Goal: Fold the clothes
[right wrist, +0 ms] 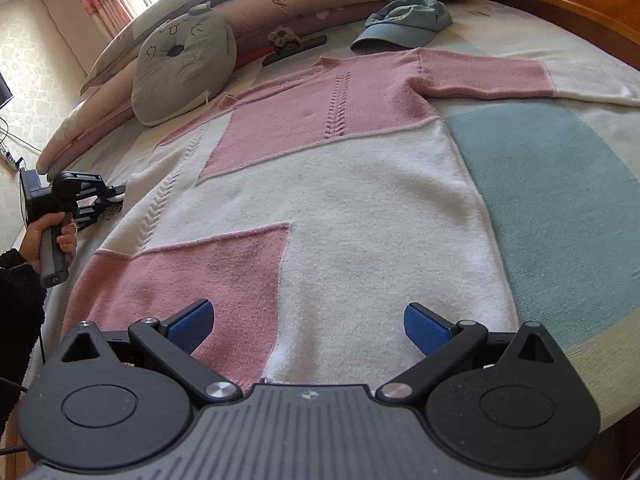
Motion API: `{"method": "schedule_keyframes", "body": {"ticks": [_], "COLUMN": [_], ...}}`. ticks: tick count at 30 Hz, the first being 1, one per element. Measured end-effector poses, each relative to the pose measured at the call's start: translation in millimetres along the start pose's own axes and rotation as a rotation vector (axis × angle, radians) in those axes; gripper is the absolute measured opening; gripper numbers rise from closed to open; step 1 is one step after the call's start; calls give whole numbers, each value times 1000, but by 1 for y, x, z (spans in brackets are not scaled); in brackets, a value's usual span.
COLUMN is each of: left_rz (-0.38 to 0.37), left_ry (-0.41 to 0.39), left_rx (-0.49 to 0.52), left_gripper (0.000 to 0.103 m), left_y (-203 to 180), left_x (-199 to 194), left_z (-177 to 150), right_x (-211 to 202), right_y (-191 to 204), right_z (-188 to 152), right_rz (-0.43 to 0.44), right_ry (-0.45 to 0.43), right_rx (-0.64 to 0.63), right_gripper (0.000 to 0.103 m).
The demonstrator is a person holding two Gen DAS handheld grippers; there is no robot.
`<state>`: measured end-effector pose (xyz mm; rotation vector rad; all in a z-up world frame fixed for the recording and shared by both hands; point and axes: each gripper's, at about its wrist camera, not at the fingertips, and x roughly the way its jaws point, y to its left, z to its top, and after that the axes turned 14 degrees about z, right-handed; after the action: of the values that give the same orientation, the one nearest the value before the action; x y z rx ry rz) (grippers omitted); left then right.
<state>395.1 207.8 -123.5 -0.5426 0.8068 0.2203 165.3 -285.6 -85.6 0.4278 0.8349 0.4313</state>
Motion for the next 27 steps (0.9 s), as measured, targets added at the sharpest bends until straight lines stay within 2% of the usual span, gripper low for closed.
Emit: {"method": "schedule_keyframes", "body": {"ticks": [5,9,14,17,19,23,27], "left_rz": [57,108,129,146,121,21,-52], "left_ry": [-69,-76,-56,-41,-35,-17,31], "left_rx": [81,163,239,313,356,396,434], "left_gripper": [6,7,16,29,43,44,41], "left_y": [-11,-17,-21,-24,-23,-18,-24], "left_x": [1,10,1,-20,-39,-80,-92], "left_z": [22,24,18,6,-8,-42,-67], "right_x": [-1,-3,-7,-10,-11,-13,-14], "right_y": [3,4,6,11,14,20,24], "right_z": [0,-1,-3,-4,-5,-8,-11], "right_rz": [-3,-4,-4,11,23,45,61], "right_ry": [5,1,-6,-17,-22,-25,-26], "right_rx": [-17,-18,-19,-29,-32,-39,-42], "right_gripper": [103,103,103,103,103,103,103]}}
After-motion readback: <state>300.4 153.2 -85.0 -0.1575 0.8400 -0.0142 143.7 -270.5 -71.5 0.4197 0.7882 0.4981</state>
